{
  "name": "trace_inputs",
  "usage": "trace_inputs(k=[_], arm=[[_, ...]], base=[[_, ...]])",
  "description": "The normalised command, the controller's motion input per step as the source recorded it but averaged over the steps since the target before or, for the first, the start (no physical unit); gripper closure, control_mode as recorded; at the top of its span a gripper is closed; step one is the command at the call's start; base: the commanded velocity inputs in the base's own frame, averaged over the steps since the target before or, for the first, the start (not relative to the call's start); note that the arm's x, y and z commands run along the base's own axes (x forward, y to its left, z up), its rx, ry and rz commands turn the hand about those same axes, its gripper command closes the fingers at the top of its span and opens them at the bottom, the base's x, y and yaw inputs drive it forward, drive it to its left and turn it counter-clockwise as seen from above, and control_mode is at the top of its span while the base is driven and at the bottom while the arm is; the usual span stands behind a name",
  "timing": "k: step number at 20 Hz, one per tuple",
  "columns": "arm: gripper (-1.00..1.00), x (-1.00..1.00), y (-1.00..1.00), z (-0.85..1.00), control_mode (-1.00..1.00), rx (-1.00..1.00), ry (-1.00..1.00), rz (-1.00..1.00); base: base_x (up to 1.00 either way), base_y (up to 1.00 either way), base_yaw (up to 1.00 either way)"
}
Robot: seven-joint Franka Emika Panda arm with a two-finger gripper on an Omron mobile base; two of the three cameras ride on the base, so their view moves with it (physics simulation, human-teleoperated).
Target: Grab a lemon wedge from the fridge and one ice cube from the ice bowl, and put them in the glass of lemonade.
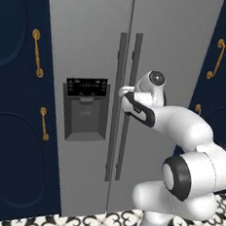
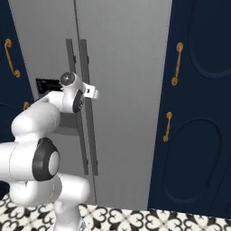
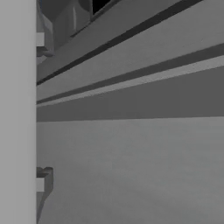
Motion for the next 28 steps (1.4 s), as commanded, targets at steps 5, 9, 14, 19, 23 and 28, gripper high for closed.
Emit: trace_inputs(k=[5,9,14,19,23,28], arm=[[-1.00,0.49,-0.05,-0.04,-1.00,0.00,0.00,0.00],[-1.00,0.21,-0.02,0.17,-1.00,0.00,-0.01,0.00],[-1.00,0.00,0.00,0.58,-1.00,-0.01,-0.03,0.00],[-1.00,0.19,0.00,0.29,-1.00,0.00,0.00,0.00],[-1.00,0.39,0.00,-0.09,-1.00,0.00,0.00,0.00],[-1.00,0.34,0.00,-0.18,-1.00,0.00,0.00,0.00]], base=[[0.00,0.00,0.00],[0.00,0.00,0.00],[0.00,0.00,0.00],[0.00,0.00,0.00],[0.00,0.00,0.00],[0.00,0.00,0.00]])
